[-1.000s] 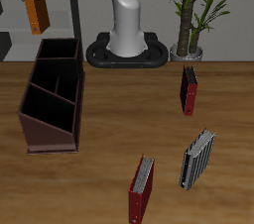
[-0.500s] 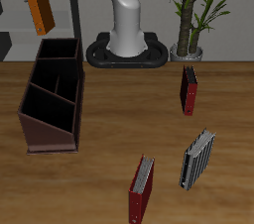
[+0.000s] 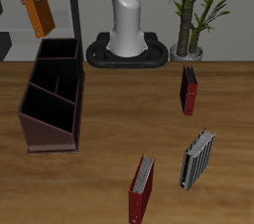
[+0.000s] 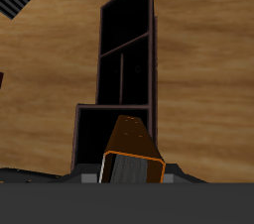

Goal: Place the orange book into the right desk caddy's right compartment and place the left red book into the right desk caddy's right compartment

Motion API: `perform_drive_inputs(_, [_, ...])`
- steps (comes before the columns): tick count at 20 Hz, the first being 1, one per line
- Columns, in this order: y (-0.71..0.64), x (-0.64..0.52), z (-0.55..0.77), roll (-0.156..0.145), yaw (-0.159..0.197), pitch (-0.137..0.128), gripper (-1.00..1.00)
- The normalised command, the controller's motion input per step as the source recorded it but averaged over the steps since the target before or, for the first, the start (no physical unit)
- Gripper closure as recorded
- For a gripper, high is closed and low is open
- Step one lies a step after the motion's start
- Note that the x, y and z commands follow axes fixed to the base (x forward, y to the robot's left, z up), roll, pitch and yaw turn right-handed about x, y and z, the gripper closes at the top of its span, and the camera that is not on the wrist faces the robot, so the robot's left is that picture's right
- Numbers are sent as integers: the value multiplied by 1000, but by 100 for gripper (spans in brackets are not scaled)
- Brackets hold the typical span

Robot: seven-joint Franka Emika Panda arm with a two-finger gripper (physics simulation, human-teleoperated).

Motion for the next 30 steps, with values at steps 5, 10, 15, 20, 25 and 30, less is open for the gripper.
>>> perform_drive_inputs(5, [-196, 154, -199, 33, -44, 65, 100])
perform_drive_inputs(10, [30, 37, -143, 35, 6, 28, 100])
perform_drive_inputs(15, [99, 14, -114, 17, 7, 17, 100])
perform_drive_inputs(20, [57, 16, -161, 0, 23, 26, 100])
perform_drive_inputs(25, [2, 54, -185, 5, -4, 20, 100])
perform_drive_inputs(30, [-7, 20, -248, -5, -4, 27, 100])
